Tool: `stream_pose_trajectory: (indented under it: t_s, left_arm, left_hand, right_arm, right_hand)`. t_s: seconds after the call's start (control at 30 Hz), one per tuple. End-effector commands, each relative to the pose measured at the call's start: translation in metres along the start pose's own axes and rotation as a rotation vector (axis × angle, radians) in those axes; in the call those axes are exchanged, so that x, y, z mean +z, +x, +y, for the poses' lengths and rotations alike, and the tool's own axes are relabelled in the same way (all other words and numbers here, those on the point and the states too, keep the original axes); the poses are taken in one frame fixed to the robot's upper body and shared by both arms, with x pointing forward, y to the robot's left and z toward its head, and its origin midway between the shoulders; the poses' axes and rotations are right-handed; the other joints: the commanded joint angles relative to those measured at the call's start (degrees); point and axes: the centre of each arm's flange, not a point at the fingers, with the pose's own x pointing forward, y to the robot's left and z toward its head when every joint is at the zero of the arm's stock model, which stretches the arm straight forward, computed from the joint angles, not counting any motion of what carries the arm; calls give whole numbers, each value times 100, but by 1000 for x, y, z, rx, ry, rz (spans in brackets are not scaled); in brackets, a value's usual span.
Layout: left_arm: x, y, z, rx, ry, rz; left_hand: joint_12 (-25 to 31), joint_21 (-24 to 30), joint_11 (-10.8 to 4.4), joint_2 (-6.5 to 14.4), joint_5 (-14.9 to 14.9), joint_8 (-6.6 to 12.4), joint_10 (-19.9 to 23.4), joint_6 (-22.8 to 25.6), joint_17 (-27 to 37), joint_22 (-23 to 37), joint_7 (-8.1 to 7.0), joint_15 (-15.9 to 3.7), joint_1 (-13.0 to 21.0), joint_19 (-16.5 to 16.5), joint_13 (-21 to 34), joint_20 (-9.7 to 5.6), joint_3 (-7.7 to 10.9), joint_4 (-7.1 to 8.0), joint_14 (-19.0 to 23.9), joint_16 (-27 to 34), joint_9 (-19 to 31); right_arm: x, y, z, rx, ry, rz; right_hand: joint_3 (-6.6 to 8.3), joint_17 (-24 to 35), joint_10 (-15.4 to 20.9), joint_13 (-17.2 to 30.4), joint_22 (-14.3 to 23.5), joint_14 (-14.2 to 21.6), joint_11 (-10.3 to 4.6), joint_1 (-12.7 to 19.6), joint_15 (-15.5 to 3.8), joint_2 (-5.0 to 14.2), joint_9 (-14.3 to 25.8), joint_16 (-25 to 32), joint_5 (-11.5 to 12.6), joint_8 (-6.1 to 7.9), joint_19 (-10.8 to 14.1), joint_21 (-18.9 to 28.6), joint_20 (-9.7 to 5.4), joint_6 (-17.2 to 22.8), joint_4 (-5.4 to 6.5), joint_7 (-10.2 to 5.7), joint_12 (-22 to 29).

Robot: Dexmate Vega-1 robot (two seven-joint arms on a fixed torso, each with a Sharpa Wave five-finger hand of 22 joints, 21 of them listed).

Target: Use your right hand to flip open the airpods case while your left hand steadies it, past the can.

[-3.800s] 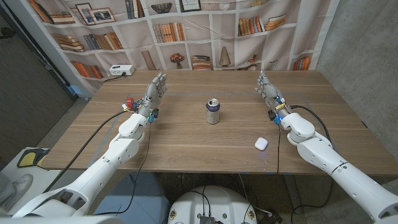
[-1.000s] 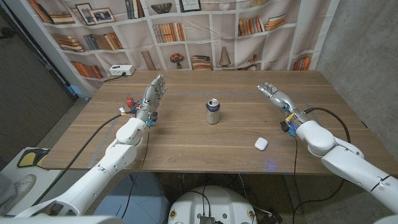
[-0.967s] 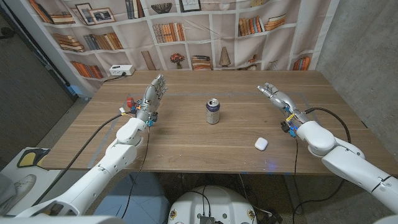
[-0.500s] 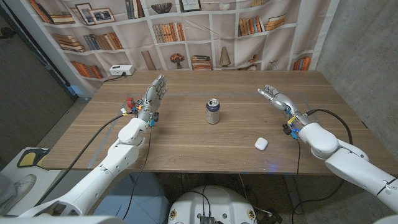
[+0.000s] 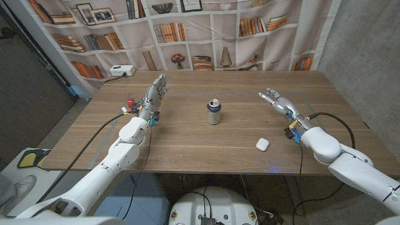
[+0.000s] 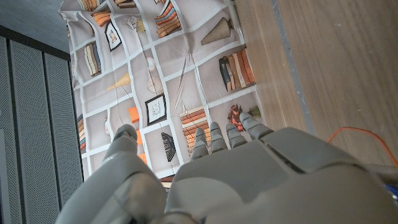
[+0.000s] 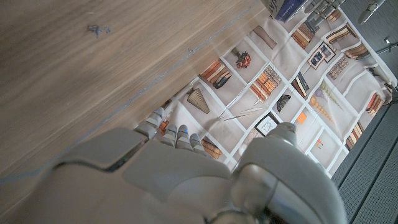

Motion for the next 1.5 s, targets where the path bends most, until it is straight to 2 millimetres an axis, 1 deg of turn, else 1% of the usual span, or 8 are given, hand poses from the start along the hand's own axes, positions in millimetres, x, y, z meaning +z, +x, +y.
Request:
stream_pose_trajectory:
  t_s: [0.03, 0.5, 0.53, 0.6, 0.87, 1.0, 1.33, 1.5]
  left_arm:
    - [-6, 5, -1, -7, 5, 20]
    - [-6, 9, -2, -27, 75, 37]
    - [-7, 9, -2, -27, 75, 38]
    - [-7, 9, -1, -26, 75, 39]
    - [-9, 7, 1, -21, 69, 42]
    - [-10, 6, 1, -22, 67, 44]
    - [-20, 1, 0, -13, 3, 44]
    - [-20, 0, 2, -13, 9, 43]
  left_hand:
    - [38, 27, -2, 9, 27, 30, 69, 63, 10, 12, 5, -17, 39, 58, 16, -13, 4, -10, 34, 9, 11]
    - [37, 26, -8, 3, 25, 11, 81, 48, 10, 12, 15, -16, 42, 73, 17, -17, -7, -11, 42, 2, 11]
    - [37, 26, -7, 2, 24, 9, 82, 44, 10, 12, 16, -17, 42, 74, 17, -16, -9, -11, 42, 2, 11]
    - [38, 25, -3, -2, 23, 7, 86, 43, 10, 12, 11, -16, 40, 75, 17, -16, -12, -11, 44, 1, 10]
    - [36, 22, -9, -9, 22, 4, 86, 45, 11, 12, 9, -10, 38, 73, 18, -13, -20, -10, 43, -2, 10]
    - [35, 20, -9, -10, 22, 1, 88, 41, 11, 12, 9, -9, 37, 72, 18, -11, -23, -10, 44, -3, 11]
    - [34, 15, -10, -11, 23, -2, 94, 45, 11, 13, 11, -6, 38, 67, 18, -2, -29, -8, 46, -6, 11]
    - [32, 13, 2, -8, 24, -6, 95, 37, 11, 13, 14, -5, 38, 67, 19, -1, -31, -6, 46, -8, 11]
  right_arm:
    - [-3, -7, 7, -13, -15, 17]
    - [-3, -14, 9, 7, -75, 24]
    - [-3, -15, 9, 7, -81, 25]
    - [-1, -17, 9, 2, -116, 27]
    - [0, -23, 11, 14, -180, 37]
    - [4, -26, 11, 16, -231, 37]
    - [7, -29, 11, 42, -288, 57]
    - [7, -31, 9, 42, -294, 62]
  right_hand:
    - [-40, 11, 43, 5, 19, -358, 5, -51, 16, 11, 16, 59, -9, 58, 36, 34, 28, 43, 17, 69, 19]
    - [-23, 6, -7, 6, 19, -415, -1, -44, 13, 22, 16, 32, -2, 39, -15, 1, 19, 22, 9, 56, -6]
    - [-18, 5, 39, 7, 20, -412, 15, -35, 12, 24, 16, 33, -1, 37, -19, -1, 20, 21, 3, 54, 12]
    - [4, 1, 317, 26, 20, -314, -9, 6, -5, 21, 16, 68, 2, 48, 18, 9, 7, 55, -28, 64, 117]
    - [20, 0, 335, 36, 20, -293, -2, 35, -7, 24, 16, 72, 4, 50, 25, 8, -7, 67, -47, 87, 118]
    - [47, -2, 518, 56, 17, -209, -19, 88, -17, 27, 18, 97, 4, 22, 83, 21, -31, -8, -80, 89, 182]
    - [71, -3, 439, 73, 16, -230, -41, 143, -8, 24, 22, 79, 2, -1, 53, -1, -45, -91, -115, 124, 142]
    - [80, -3, 433, 78, 15, -251, -45, 161, -6, 24, 25, 69, 2, 13, 24, -13, -53, -68, -126, 127, 137]
